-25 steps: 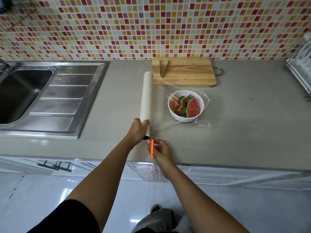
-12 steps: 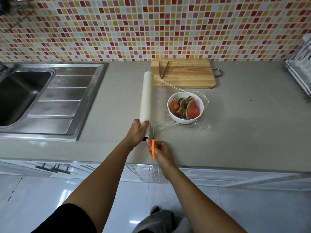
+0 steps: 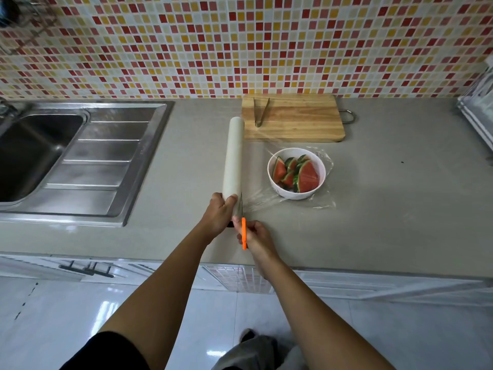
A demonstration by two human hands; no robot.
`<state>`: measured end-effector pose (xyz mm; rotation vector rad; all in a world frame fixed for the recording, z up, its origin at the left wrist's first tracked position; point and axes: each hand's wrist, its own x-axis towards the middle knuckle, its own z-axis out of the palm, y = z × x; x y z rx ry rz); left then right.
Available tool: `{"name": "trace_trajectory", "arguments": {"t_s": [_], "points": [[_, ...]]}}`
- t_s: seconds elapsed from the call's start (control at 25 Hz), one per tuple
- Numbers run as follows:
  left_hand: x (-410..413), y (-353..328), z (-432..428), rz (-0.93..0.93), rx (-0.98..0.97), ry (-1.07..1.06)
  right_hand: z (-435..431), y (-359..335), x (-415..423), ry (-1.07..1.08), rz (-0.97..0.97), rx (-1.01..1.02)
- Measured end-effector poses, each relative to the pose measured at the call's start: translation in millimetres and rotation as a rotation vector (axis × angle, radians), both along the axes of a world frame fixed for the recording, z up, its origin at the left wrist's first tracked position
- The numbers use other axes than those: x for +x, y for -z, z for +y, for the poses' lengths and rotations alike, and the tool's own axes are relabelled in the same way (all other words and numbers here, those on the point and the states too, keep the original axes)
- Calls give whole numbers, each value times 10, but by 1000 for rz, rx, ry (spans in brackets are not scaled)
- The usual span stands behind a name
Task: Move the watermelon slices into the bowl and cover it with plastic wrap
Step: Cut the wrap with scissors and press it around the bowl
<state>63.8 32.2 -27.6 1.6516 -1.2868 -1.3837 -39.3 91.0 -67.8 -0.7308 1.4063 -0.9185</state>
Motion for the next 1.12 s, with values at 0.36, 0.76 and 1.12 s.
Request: {"name": "trace_trajectory", "arguments": {"t_s": [0.36,0.76,1.12], "points": [[-5,36,-12,14,61,-2,-101,45,-18,-12,-63,-87],[23,44,-32,35,87,-5,-246,106,-97,-67,43,-77],[31,41,-30,56,66,9,-458,88,-124,-79,35,-88]]}}
